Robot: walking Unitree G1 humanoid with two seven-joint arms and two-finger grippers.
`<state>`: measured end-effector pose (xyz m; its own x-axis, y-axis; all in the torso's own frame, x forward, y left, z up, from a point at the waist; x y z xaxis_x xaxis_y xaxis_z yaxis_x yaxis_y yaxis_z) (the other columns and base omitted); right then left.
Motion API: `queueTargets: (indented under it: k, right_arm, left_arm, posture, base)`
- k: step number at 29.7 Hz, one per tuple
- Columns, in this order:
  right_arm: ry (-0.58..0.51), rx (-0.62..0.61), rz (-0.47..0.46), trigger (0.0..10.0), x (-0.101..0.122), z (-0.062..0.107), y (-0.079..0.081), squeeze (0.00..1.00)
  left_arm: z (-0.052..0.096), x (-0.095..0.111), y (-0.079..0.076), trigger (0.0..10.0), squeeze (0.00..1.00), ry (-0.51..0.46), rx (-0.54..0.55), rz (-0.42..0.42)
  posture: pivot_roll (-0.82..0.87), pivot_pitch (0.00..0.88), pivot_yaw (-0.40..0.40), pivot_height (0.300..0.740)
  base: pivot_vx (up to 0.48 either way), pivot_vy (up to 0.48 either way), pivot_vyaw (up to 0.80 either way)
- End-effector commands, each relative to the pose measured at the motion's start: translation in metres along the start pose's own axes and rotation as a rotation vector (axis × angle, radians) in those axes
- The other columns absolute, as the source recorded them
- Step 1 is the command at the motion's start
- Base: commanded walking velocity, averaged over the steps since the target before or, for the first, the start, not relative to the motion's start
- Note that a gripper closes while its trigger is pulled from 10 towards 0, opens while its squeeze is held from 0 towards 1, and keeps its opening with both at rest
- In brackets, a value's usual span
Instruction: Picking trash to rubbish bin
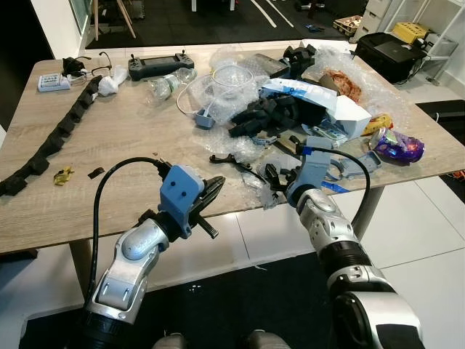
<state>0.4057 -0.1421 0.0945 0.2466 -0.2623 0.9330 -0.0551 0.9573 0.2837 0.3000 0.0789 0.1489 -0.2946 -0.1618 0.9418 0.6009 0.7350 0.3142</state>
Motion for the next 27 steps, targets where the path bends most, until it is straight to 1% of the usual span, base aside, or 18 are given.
queueTargets:
  k: [1,5,10,11,12,14,15,17,18,19,20,27]
  right_arm:
    - [0.071,-0.003,-0.008,10.0,-0.017,0.001,-0.001,0.0]
    - [0.074,-0.006,0.002,10.0,-0.015,0.0,-0.001,0.0]
    - [0.11,-0.012,0.018,10.0,-0.018,-0.001,-0.003,0.0]
    - [0.118,-0.01,0.021,9.8,-0.019,-0.001,-0.003,0.0]
    - [0.126,-0.014,0.027,5.4,-0.021,-0.001,-0.004,0.0]
    - [0.132,-0.016,0.031,5.4,-0.022,-0.001,-0.004,0.0]
    - [0.138,-0.018,0.034,2.5,-0.023,-0.001,-0.005,0.0]
    - [0.141,-0.02,0.036,2.5,-0.024,0.0,-0.005,0.0]
    - [0.151,-0.036,0.044,4.6,-0.026,0.001,-0.009,0.0]
    - [0.151,-0.036,0.044,4.6,-0.026,0.001,-0.009,0.0]
    - [0.157,-0.045,0.054,10.0,-0.027,0.001,-0.01,0.0]
    - [0.173,-0.059,0.087,10.0,-0.029,0.002,-0.015,0.0]
  left_arm:
    - [-0.001,0.001,-0.001,10.0,0.0,0.001,-0.022,-0.031]
    - [-0.002,0.001,-0.002,10.0,0.0,0.0,-0.022,-0.031]
    - [-0.003,0.001,-0.001,10.0,0.0,0.001,-0.018,-0.033]
    - [-0.003,0.001,-0.001,10.0,0.0,0.002,-0.016,-0.032]
    - [-0.003,0.0,-0.001,10.0,0.0,0.003,-0.015,-0.032]
    - [-0.002,0.0,-0.001,10.0,0.0,0.003,-0.014,-0.032]
    - [-0.002,0.0,-0.001,10.0,0.0,0.004,-0.013,-0.032]
    - [-0.002,0.0,-0.001,10.0,0.0,0.004,-0.013,-0.032]
    - [-0.002,0.0,-0.001,10.0,0.0,0.005,-0.011,-0.031]
    - [-0.002,0.0,-0.001,10.0,0.0,0.005,-0.011,-0.031]
    - [-0.002,0.0,-0.001,10.0,0.0,0.005,-0.01,-0.03]
    - [-0.003,-0.001,-0.002,10.0,0.0,0.005,-0.009,-0.029]
  posture:
    - [0.02,0.043,-0.048,0.74]
    - [0.02,0.043,-0.047,0.74]
    - [0.02,0.043,-0.05,0.74]
    - [0.02,0.046,-0.052,0.74]
    - [0.02,0.047,-0.052,0.74]
    - [0.02,0.047,-0.051,0.74]
    - [0.02,0.049,-0.051,0.74]
    - [0.02,0.049,-0.052,0.74]
    - [0.01,0.049,-0.052,0.74]
    - [0.01,0.049,-0.052,0.74]
    - [0.01,0.05,-0.052,0.74]
    - [0.01,0.053,-0.052,0.74]
  base:
    - [0.0,0.0,0.0]
    - [0.0,0.0,0.0]
    - [0.0,0.0,0.0]
    - [0.0,0.0,0.0]
    - [0.0,0.0,0.0]
    - [0.0,0.0,0.0]
    - [0.0,0.0,0.0]
    - [0.0,0.0,0.0]
    - [0.0,0.0,0.0]
    - [0.0,0.0,0.0]
    - [0.0,0.0,0.0]
    - [0.0,0.0,0.0]
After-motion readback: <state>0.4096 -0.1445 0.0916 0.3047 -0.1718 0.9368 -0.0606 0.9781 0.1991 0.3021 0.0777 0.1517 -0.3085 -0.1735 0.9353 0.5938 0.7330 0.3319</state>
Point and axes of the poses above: a point about 5 cm out from each wrist's last joint towards the gripper, its own z axis pointing back from the gripper into the wrist, its own x axis along the axis of the wrist's last joint, y = z × x, the point moved 4 cm from there along -z, pointing out of the wrist towards the gripper, and after that the axes turned 5 degrees about -z, right-handed, at the moved point
